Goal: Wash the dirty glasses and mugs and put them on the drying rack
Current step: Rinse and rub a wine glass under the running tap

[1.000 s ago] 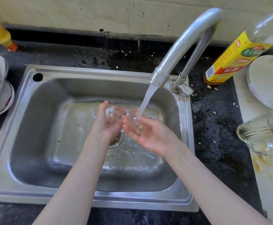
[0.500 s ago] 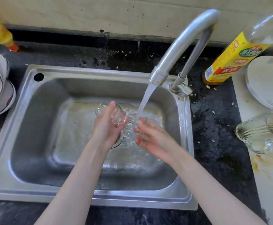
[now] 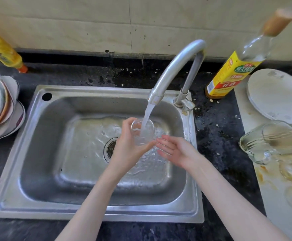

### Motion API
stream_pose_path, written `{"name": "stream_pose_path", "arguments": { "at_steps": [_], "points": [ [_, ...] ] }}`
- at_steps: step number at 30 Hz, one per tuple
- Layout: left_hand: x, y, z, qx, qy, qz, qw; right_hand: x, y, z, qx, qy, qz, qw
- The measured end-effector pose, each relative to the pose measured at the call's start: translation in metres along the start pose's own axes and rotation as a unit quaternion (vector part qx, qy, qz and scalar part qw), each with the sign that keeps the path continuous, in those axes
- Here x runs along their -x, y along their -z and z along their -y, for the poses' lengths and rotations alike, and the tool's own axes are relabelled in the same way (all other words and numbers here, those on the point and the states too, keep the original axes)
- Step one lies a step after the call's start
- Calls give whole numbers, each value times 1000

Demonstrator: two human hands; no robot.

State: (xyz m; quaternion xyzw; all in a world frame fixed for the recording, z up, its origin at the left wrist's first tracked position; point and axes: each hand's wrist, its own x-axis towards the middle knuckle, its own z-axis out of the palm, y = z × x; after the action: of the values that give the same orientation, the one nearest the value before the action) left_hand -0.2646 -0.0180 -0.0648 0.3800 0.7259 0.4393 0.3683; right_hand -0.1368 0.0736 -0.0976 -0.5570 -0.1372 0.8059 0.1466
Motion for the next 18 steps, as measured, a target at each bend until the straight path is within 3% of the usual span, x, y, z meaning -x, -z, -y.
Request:
{"name": "stream_pose_path", "arguments": {
  "at_steps": [7,18],
  "points": [
    [8,4,-11,-50,4,-16,999,20,-2,51,-164,55,32,984],
    [9,7,-29,-47,9,-35,998,36,-11,69,-205,33,24,978]
  ]
}}
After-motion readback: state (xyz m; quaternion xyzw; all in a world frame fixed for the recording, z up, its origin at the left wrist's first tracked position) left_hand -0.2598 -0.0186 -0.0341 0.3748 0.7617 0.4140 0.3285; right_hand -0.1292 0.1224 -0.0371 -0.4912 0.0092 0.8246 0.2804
